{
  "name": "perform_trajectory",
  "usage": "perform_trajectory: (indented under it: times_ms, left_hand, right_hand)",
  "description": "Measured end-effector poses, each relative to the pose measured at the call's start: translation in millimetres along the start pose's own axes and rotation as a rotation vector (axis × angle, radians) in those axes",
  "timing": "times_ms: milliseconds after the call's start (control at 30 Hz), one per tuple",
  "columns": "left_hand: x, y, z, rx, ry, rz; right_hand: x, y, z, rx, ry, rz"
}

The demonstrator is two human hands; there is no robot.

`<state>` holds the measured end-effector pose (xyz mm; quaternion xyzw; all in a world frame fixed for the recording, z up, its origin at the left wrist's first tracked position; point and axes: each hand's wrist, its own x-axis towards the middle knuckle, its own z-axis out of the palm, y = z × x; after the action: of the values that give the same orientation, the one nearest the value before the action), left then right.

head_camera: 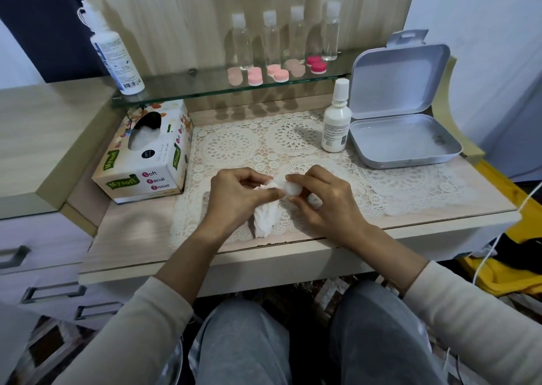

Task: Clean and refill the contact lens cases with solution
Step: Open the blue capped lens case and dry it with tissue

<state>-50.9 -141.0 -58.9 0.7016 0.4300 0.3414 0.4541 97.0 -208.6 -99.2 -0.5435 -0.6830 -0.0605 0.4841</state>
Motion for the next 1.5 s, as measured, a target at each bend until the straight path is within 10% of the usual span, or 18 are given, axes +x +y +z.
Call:
perform_trajectory:
  times_ms: [1500]
  left_hand:
    - [-2, -2, -8, -0.273, -0.191, -0.028]
  right_hand:
    - [1, -3, -2, 0.024, 0.024, 0.018]
